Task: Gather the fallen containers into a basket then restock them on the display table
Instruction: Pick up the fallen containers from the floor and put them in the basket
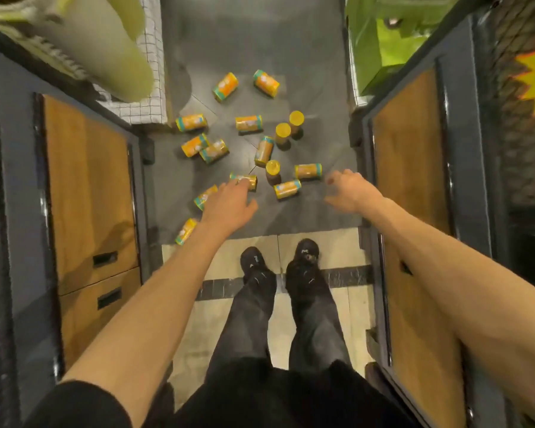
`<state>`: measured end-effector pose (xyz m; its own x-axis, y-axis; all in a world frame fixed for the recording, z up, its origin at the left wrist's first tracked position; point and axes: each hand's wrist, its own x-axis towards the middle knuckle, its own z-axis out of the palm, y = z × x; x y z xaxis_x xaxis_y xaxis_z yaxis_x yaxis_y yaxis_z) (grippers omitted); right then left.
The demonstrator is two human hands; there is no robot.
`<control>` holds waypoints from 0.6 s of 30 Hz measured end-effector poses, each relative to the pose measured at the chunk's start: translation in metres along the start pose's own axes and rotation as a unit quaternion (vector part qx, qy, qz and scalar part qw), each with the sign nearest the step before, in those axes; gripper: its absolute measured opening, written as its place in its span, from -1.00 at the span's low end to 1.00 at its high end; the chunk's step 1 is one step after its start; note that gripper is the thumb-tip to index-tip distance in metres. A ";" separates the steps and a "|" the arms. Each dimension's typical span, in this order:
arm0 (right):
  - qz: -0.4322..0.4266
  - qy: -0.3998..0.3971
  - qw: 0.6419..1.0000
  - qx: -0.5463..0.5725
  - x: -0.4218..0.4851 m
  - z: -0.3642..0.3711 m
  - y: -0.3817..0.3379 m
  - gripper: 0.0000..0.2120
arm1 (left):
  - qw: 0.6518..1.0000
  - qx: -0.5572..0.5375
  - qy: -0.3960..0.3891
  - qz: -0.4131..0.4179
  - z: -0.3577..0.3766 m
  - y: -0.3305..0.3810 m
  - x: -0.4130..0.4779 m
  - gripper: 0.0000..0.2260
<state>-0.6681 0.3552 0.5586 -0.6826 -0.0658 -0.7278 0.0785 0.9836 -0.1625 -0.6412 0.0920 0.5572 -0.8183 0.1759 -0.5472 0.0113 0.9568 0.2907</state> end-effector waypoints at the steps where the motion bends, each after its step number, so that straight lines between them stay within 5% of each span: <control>1: -0.003 -0.001 1.000 -0.001 0.017 0.003 0.004 -0.51 | 1.000 -0.001 -0.008 -0.002 0.008 -0.002 0.014 -0.67; 18: -0.006 0.029 0.999 -0.045 0.379 0.174 0.076 -0.50 | 1.000 -0.016 -0.004 0.001 0.250 -0.071 0.322 -0.60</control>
<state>-0.7948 0.3762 0.1543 -0.7239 -0.0703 -0.6863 0.0058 0.9941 -0.1080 -0.7621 0.1388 0.1636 -0.8136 0.1804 -0.5527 -0.0046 0.9486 0.3165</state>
